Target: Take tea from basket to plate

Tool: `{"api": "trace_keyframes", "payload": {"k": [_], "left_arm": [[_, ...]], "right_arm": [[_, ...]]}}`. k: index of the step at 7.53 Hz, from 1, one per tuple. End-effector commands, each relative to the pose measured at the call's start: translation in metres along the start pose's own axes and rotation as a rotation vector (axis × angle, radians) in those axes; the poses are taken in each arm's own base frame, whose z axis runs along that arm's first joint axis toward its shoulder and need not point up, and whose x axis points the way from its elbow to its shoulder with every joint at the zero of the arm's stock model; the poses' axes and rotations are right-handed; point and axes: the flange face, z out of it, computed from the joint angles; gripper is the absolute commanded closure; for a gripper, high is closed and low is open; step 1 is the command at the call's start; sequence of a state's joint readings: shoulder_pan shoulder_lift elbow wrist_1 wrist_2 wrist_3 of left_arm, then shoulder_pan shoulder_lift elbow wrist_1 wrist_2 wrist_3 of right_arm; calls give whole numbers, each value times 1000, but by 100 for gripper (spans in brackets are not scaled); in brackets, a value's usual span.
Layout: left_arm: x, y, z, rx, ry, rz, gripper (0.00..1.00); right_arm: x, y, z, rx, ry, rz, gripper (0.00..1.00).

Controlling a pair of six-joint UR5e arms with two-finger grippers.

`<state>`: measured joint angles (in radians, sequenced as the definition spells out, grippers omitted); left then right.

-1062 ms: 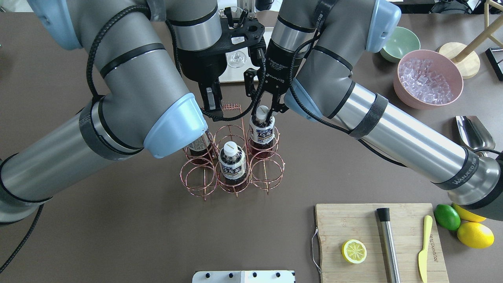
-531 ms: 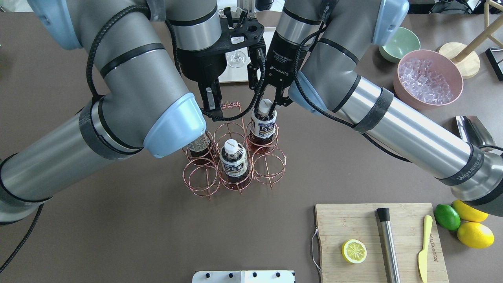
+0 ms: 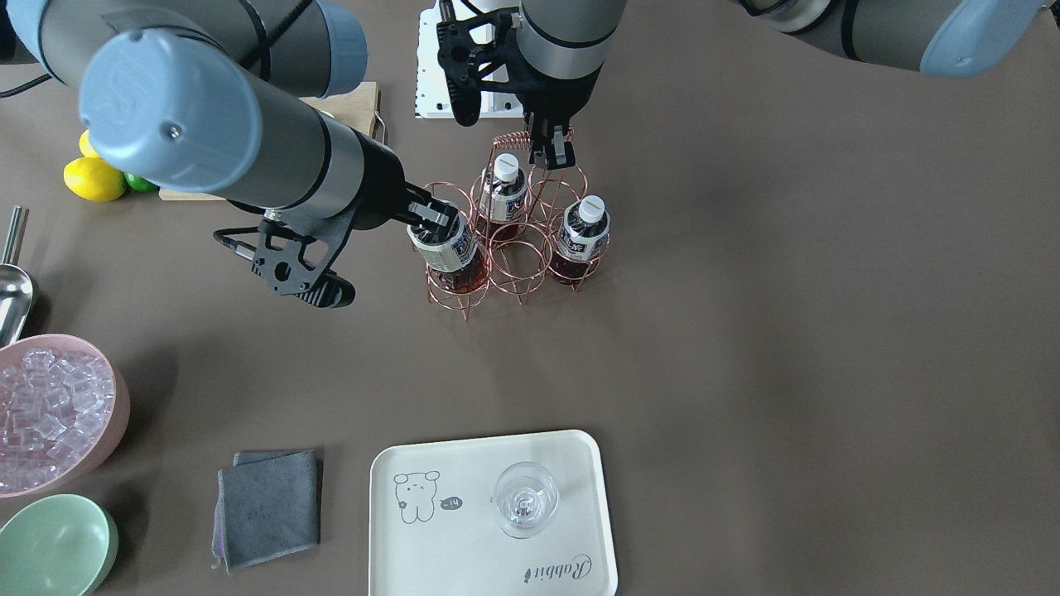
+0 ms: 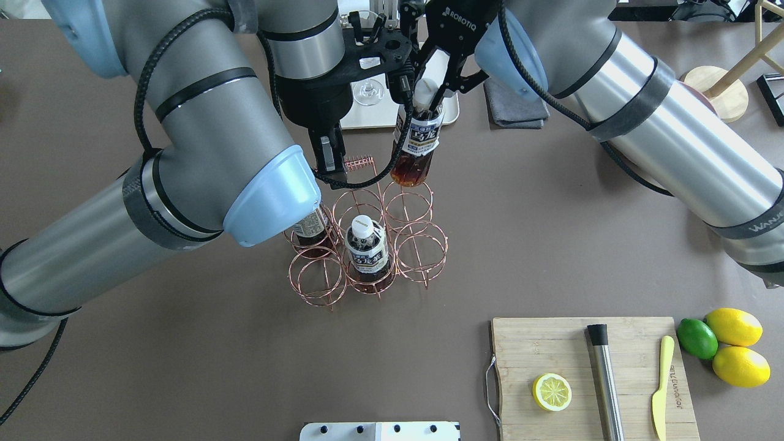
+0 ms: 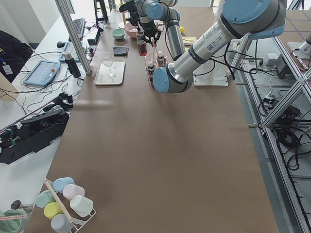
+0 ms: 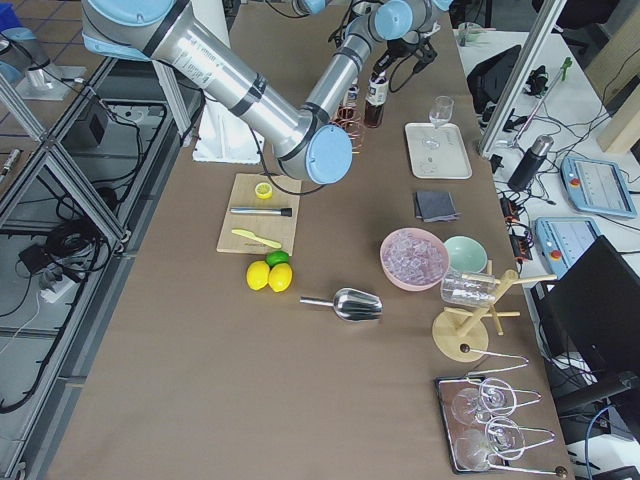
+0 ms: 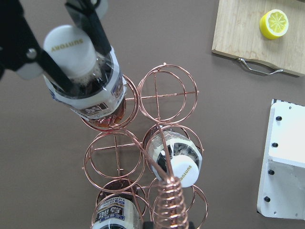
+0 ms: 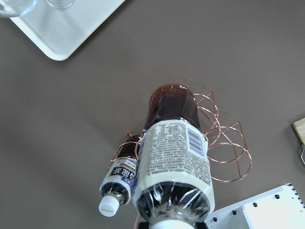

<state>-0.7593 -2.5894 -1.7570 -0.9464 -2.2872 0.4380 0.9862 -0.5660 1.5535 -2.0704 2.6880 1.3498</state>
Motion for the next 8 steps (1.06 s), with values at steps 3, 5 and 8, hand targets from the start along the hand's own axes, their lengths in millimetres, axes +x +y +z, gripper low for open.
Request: {"api": "trace_keyframes", "payload": {"k": [3,5,8], "left_arm": [[4,6,-14,17,-15,5,100],[5,28,-19,29,-28,0,100],[-10,77,-54,44,-79,-61,100]], "right_arm": [[-24,-101,-36,92,-21,-12,100],[-33,-164,-21,112,-26,-111,100],[-78,-208,6,200,64,-338,100]]}}
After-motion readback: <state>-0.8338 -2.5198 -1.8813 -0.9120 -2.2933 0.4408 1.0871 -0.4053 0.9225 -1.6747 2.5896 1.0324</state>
